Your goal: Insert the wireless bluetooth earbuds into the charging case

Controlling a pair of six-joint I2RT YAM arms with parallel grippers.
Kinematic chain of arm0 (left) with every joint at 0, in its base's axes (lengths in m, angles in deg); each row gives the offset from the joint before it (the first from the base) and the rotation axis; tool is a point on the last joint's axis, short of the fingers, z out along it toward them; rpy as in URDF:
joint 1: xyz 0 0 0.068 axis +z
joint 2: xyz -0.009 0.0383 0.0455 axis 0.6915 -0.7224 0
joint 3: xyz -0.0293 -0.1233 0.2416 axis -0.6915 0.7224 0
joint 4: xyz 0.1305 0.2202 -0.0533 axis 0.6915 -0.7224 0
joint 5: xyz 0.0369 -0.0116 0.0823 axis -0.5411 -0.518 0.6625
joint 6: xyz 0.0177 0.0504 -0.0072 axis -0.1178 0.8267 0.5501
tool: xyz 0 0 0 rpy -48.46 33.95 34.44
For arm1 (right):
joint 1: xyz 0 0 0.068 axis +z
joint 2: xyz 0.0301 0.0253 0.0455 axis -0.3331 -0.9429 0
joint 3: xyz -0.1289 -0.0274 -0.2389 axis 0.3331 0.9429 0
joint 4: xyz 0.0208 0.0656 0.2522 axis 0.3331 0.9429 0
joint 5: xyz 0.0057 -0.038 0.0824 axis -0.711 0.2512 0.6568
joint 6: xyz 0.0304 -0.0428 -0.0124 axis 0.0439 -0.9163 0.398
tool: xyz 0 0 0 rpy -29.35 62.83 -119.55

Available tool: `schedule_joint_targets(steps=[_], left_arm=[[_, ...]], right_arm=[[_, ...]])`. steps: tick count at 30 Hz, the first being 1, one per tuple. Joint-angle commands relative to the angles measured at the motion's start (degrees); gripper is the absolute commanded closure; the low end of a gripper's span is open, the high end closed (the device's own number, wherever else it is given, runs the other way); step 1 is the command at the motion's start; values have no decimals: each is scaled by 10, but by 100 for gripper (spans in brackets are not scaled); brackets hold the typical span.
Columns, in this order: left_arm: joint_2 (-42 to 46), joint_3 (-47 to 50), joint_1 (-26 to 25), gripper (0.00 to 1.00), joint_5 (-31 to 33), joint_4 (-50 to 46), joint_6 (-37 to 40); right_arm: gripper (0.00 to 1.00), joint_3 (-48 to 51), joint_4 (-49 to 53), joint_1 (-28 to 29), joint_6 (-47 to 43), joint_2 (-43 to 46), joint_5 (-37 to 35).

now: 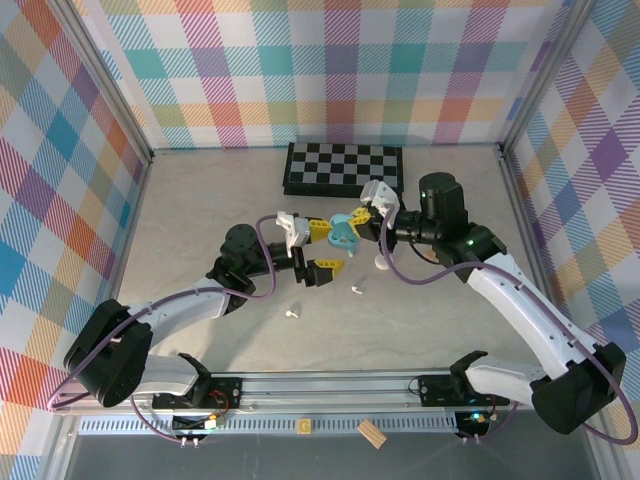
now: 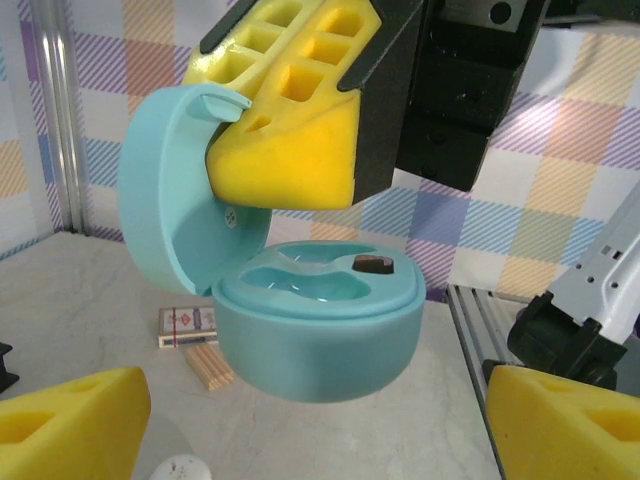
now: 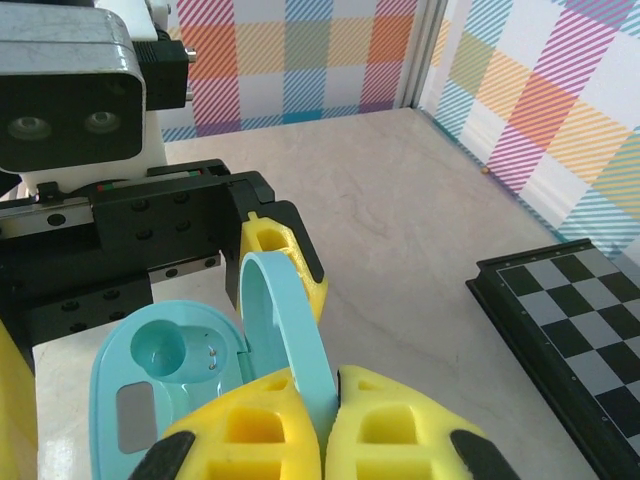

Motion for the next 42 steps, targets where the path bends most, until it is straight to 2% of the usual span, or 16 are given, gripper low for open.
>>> schedule_joint_targets(steps=[1,4,6,7,26,34,42], left_arm=[[-8,-7,-7,15,7,56,-17],[-13,-12,-10,24,3,69,-24],[-17,-18,-12,36,-2,70,-26],[-18,-18,-12,38,-3,70,-27],[-31,-31,-17,38,0,83,-36],[-32,-30,-17,55,-2,83,-37],[-30,-26,-17,60,-5,84,-29]], right_arm=[[100,8,-32,4,6,12,-1],[100,10,-35,3,8,10,1],[100,10,-36,4,9,9,-1],[100,10,-36,4,8,8,-2],[100,1,12,5,-14,4,-1],[100,-1,8,5,-11,2,0],[100,-4,8,5,-7,7,-1]])
